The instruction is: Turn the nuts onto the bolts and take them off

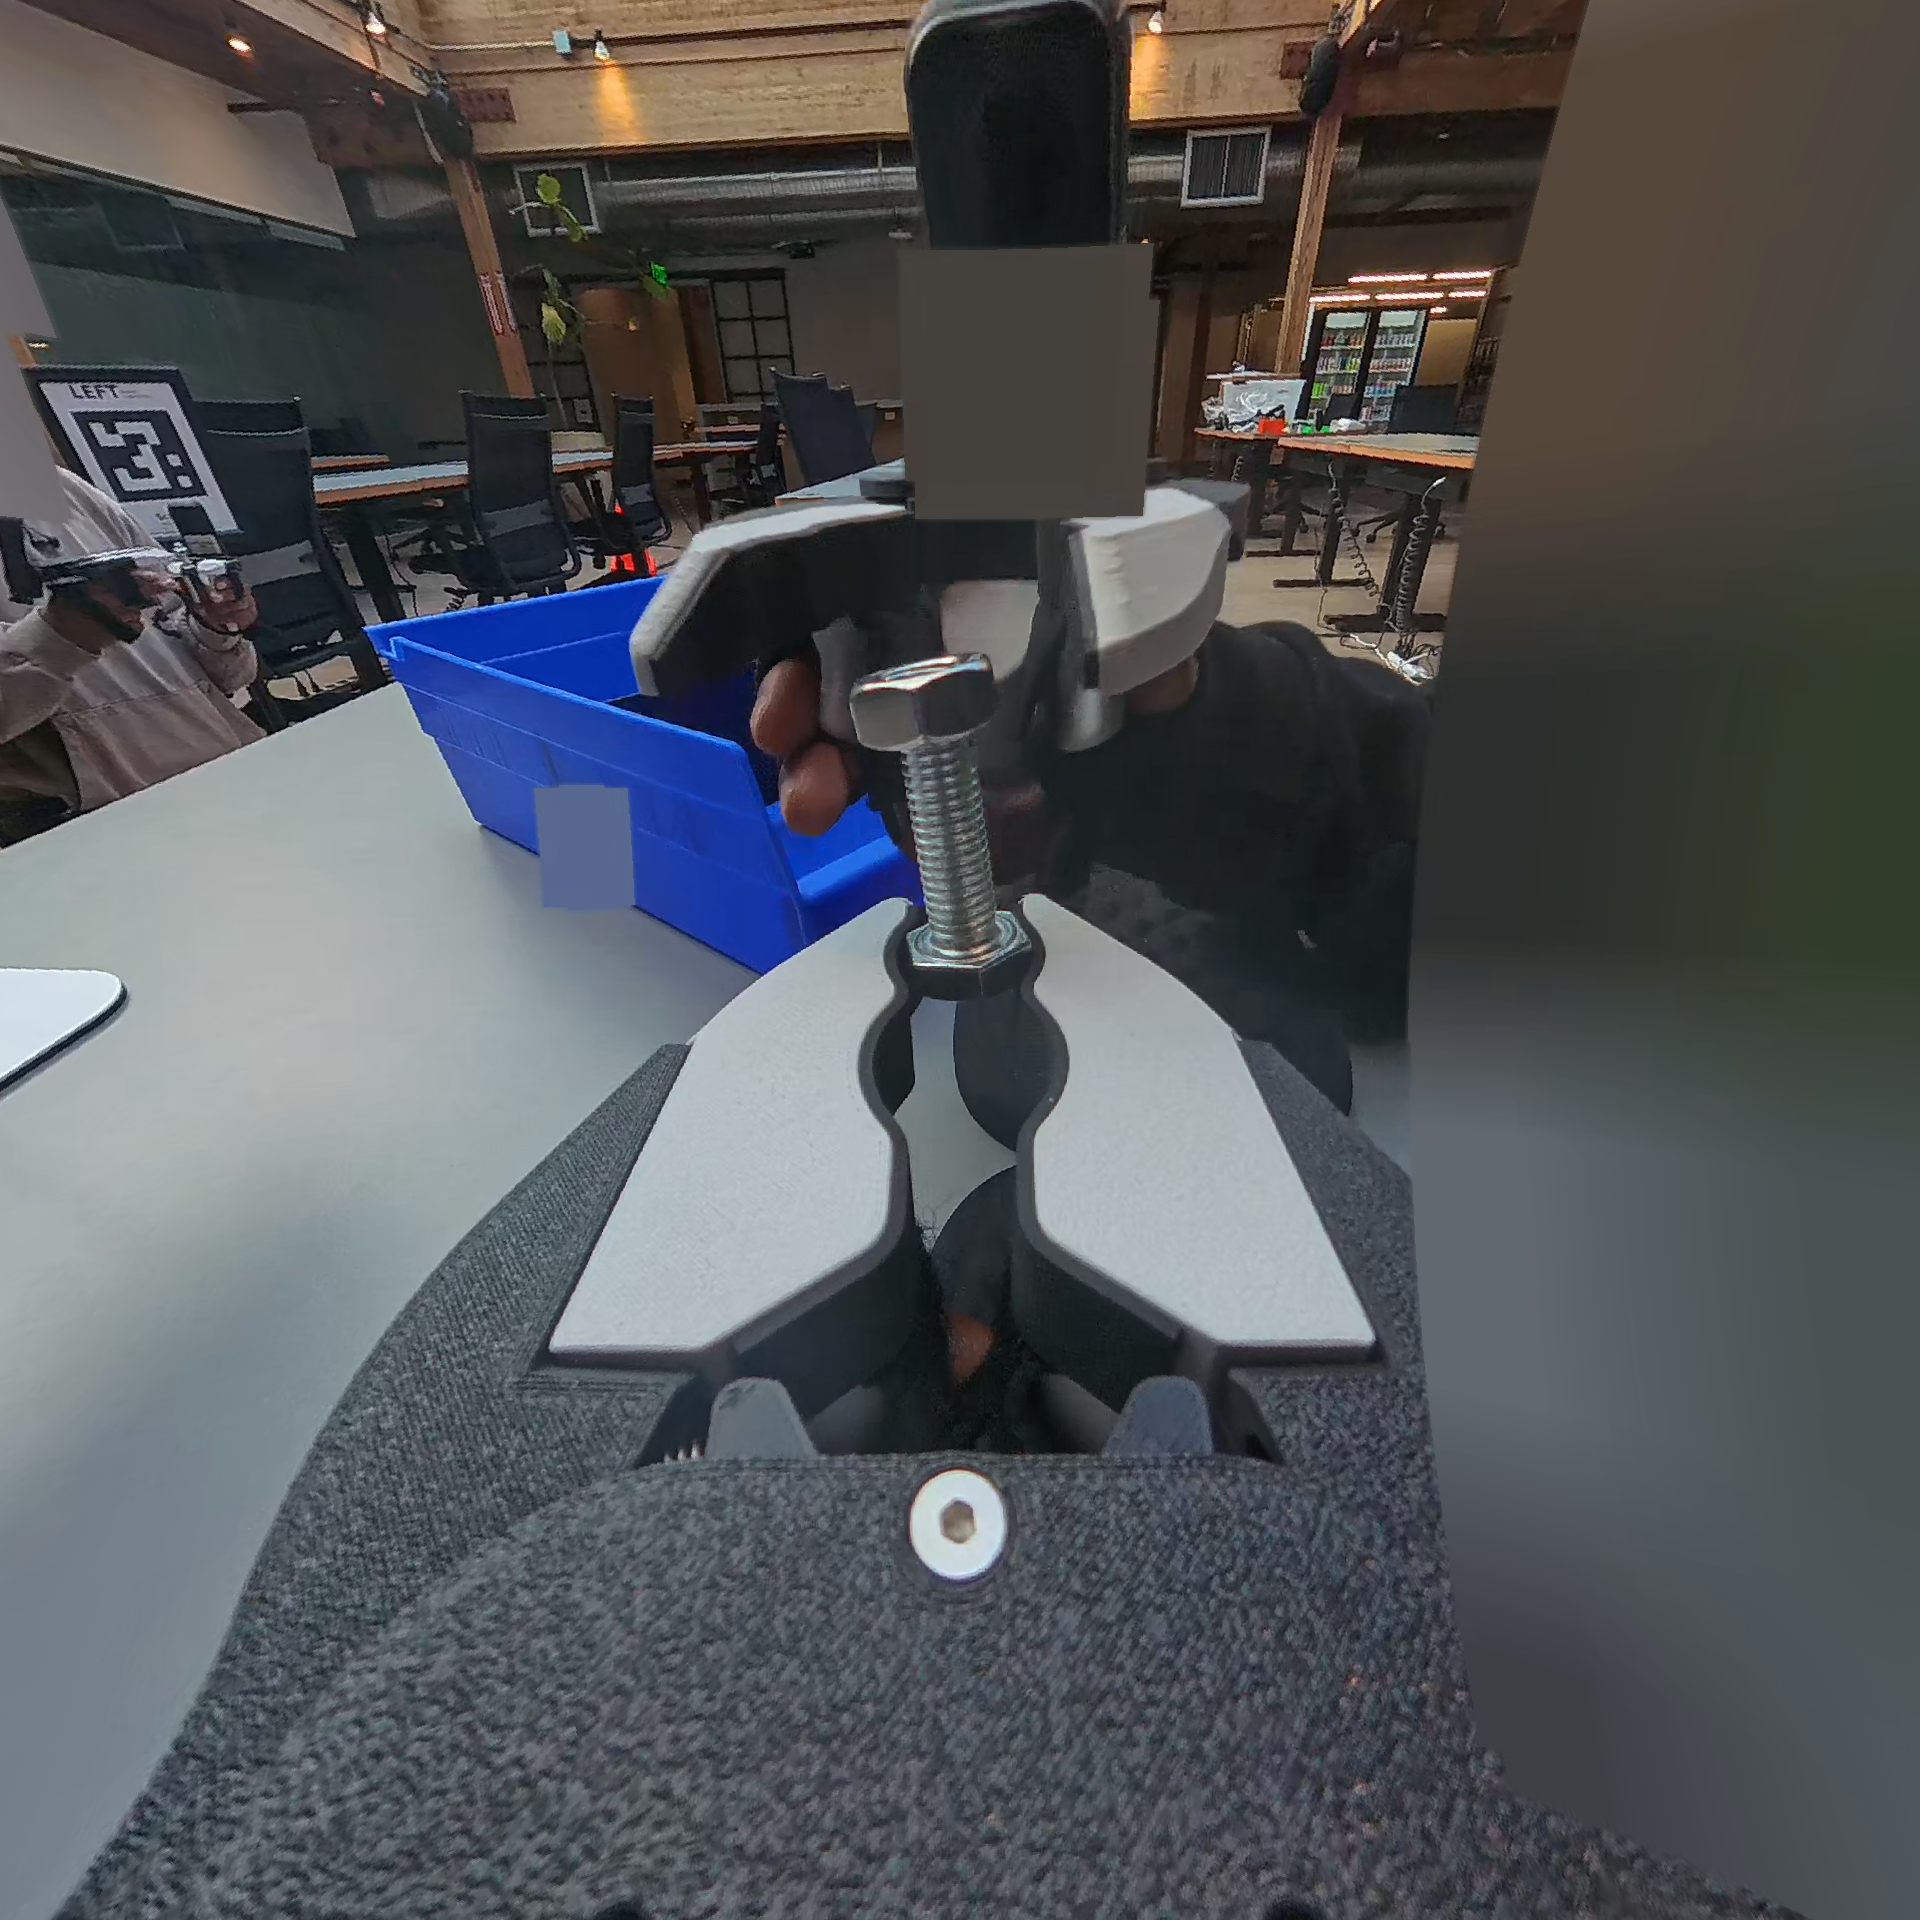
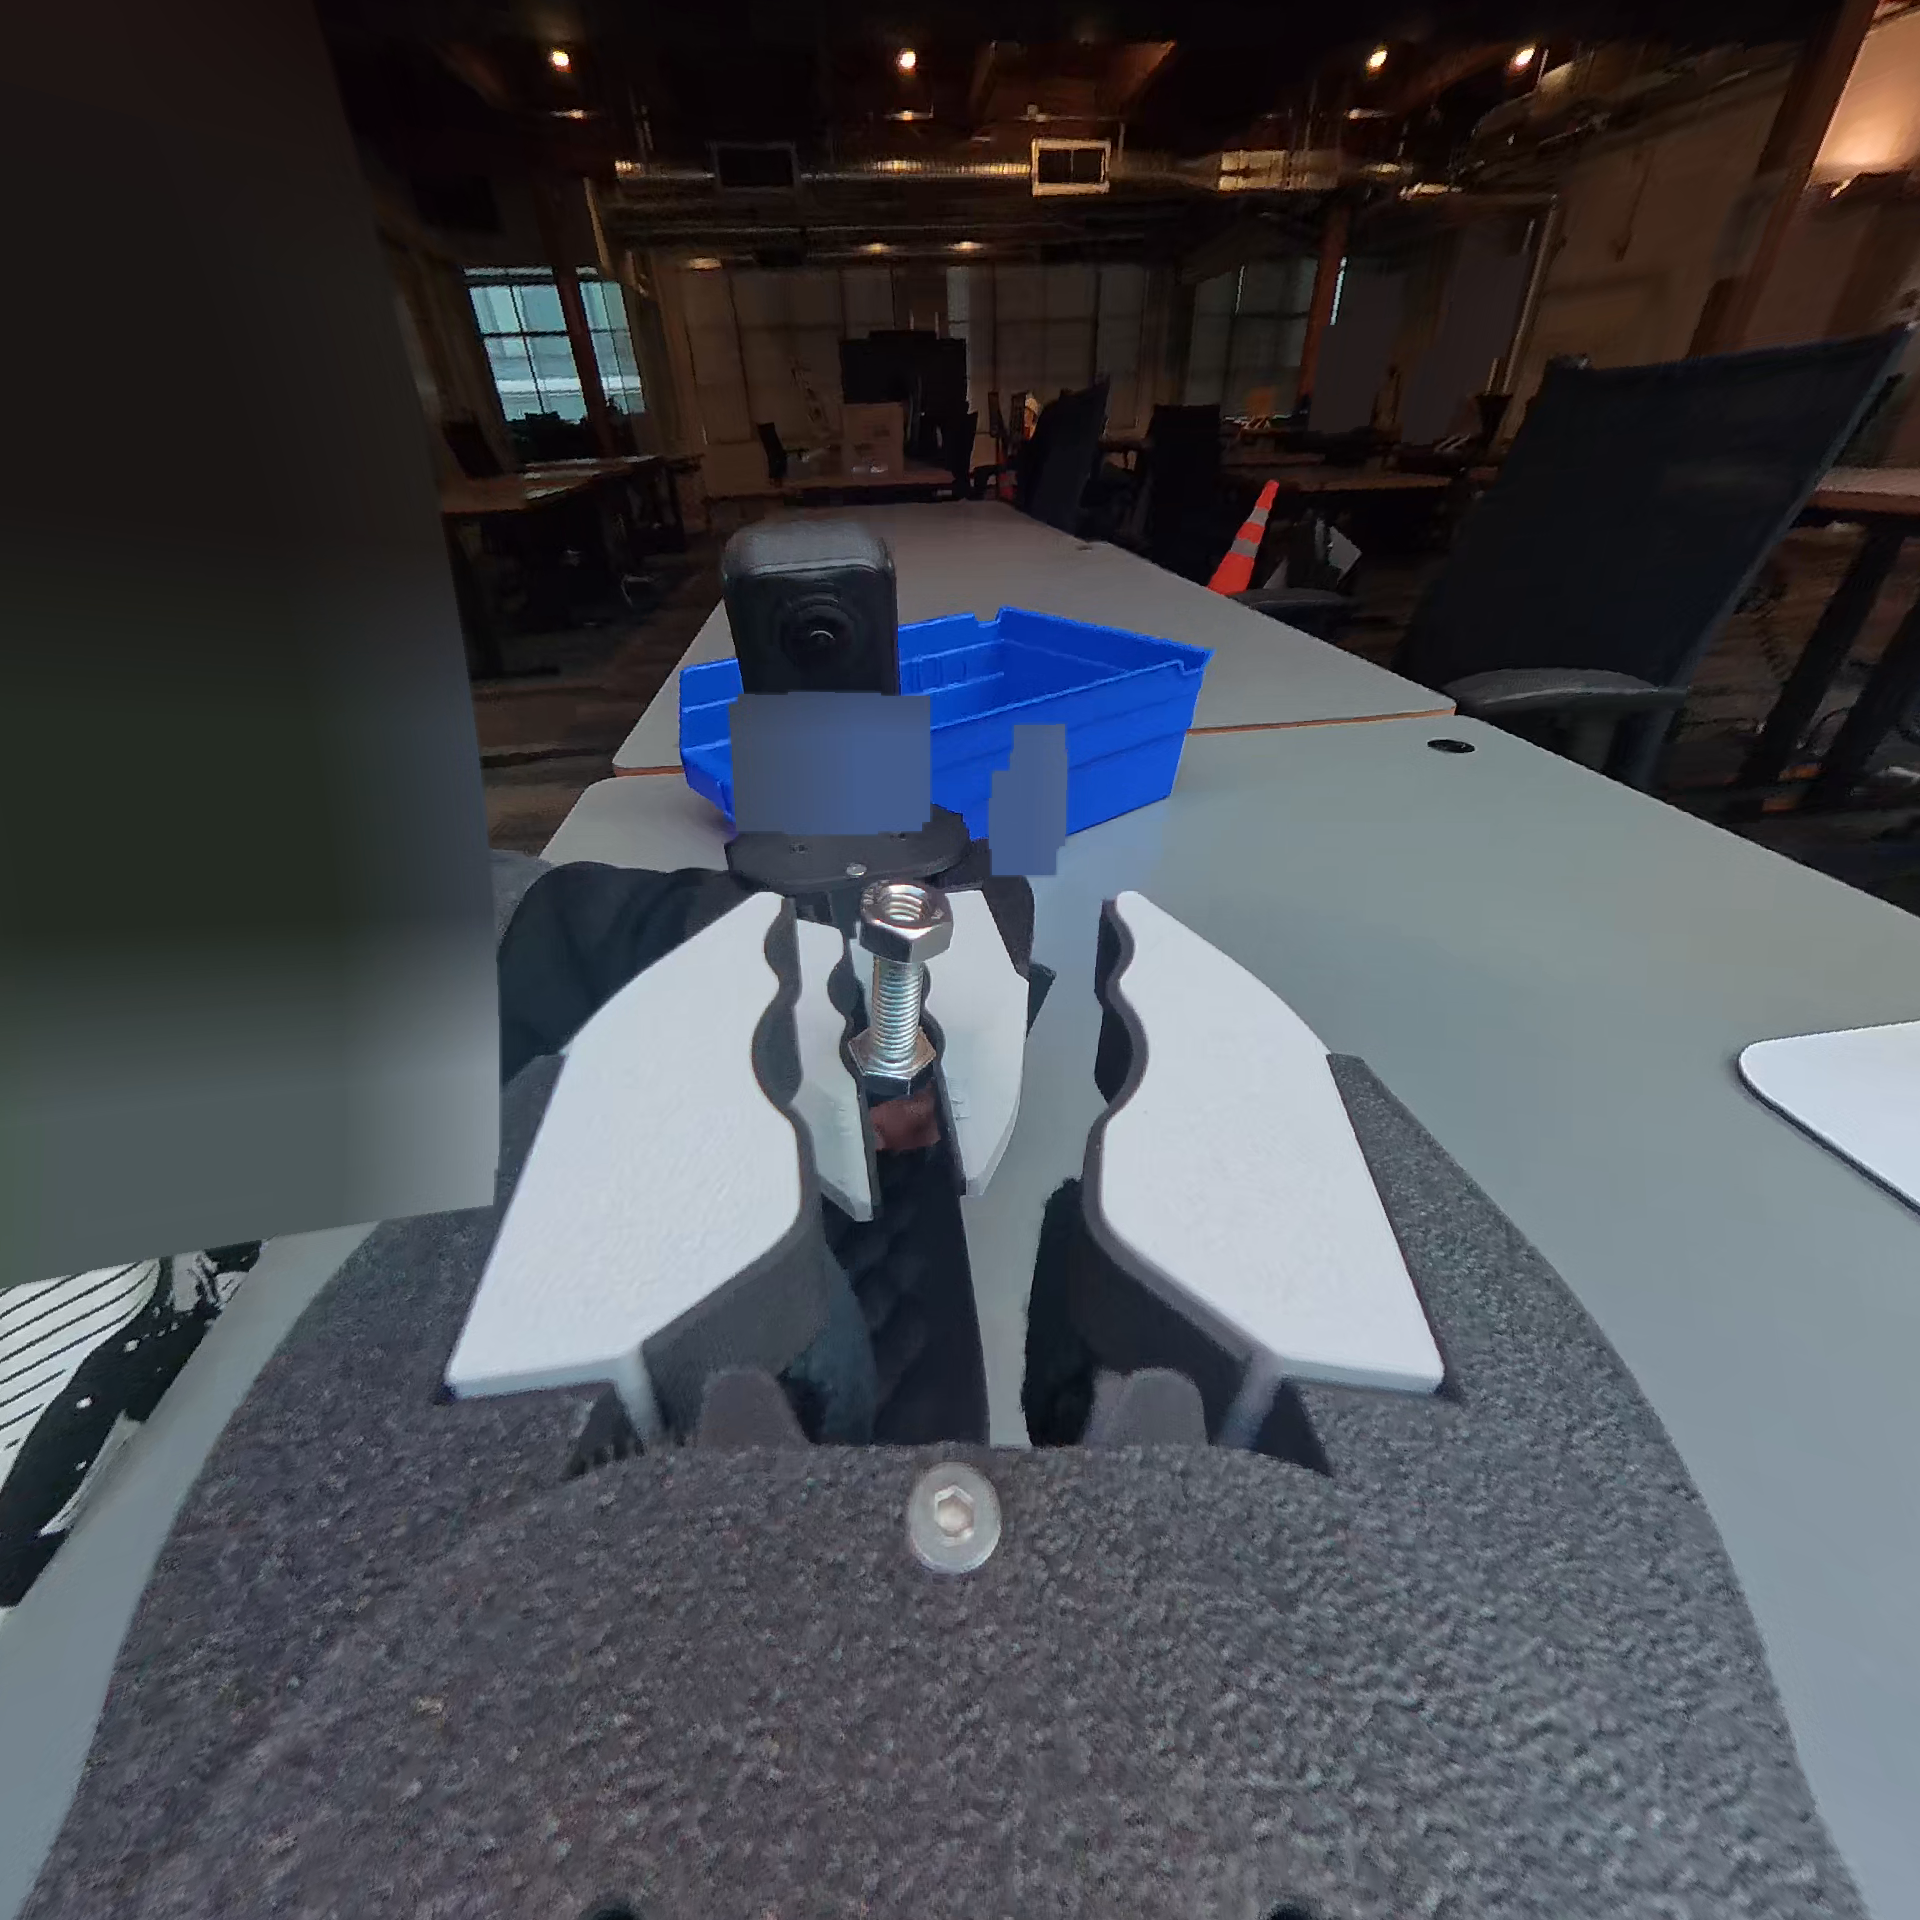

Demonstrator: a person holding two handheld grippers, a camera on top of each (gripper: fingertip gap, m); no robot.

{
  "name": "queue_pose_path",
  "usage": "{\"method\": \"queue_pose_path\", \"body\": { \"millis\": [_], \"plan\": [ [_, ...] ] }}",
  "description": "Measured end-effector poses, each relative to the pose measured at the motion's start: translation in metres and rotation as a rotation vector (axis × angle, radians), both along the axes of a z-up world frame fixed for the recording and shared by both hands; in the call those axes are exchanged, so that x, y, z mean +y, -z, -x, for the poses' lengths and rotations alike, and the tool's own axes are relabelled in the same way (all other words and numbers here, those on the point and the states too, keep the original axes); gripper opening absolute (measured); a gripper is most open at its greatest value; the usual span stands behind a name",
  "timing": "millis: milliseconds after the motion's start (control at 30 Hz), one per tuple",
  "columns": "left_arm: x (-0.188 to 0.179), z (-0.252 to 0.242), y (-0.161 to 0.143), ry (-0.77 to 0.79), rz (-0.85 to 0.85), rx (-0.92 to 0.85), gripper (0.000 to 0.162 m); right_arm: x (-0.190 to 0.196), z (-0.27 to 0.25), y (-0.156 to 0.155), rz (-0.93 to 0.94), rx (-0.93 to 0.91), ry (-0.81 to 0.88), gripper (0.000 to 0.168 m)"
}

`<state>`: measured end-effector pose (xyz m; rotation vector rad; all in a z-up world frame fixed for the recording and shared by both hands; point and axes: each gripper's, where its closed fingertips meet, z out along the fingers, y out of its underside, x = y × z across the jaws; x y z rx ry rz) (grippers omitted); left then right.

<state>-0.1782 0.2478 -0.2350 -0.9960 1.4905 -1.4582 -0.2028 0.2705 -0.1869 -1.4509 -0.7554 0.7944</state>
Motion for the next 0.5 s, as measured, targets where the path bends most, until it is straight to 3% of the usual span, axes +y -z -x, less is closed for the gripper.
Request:
{"method": "queue_pose_path", "body": {
  "millis": [100,233,500],
  "plan": [
    [0.0,0.0,0.0,0.002,-0.002,0.001,0.015,-0.004,-0.001,0.0,0.105,-0.144,-0.04,0.056],
    [-0.001,0.0,0.001,0.005,-0.009,0.005,0.015,-0.009,-0.005,0.005,0.232,-0.478,-0.1,0.058],
    [-0.002,0.0,0.001,0.008,-0.012,0.008,0.015,-0.014,0.007,0.005,0.333,-0.922,-0.32,0.041]
  ]
}}
